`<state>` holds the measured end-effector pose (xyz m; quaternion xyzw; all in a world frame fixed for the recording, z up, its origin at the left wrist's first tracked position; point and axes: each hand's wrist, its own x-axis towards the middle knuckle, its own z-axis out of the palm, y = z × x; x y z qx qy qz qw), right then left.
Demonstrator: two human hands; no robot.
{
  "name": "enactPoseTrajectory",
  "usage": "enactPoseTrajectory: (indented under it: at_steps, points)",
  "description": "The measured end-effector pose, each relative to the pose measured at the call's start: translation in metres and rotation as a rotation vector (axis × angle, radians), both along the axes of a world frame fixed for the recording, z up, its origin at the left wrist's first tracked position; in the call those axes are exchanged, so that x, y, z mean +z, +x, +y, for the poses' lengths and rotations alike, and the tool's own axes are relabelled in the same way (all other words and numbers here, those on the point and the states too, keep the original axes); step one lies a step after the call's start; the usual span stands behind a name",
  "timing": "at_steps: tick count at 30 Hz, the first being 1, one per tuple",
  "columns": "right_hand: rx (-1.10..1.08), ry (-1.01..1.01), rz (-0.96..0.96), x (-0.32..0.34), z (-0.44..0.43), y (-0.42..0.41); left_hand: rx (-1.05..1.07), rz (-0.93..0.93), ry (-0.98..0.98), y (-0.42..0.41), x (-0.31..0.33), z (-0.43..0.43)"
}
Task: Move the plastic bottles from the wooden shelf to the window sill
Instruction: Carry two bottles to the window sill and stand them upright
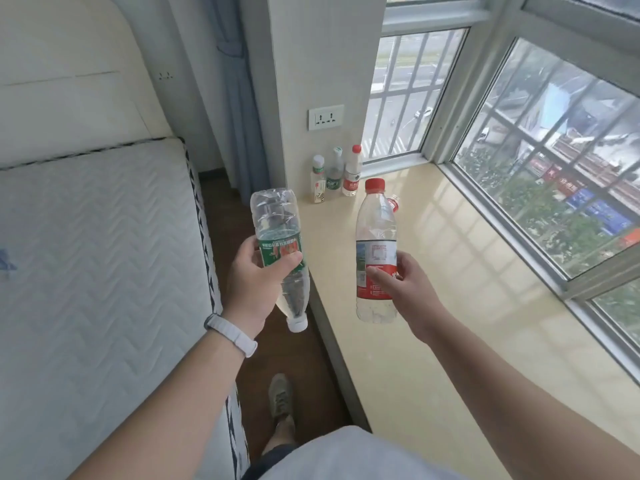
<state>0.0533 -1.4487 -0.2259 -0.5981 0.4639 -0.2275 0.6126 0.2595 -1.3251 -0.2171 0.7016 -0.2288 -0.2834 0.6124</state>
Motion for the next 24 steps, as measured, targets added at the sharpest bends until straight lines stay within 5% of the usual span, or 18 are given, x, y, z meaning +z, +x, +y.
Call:
enactPoseTrajectory:
  at_steps: [12, 24]
  points:
    - [-0.092, -0.054, 0.041, 0.006, -0.092, 0.141, -0.107, 0.067, 0.018, 0.158, -0.013, -0.112]
    - [-0.248, -0.033, 0.062, -0.010, -0.139, 0.167, -0.278, 0.081, 0.056, 0.198, -0.023, -0.182]
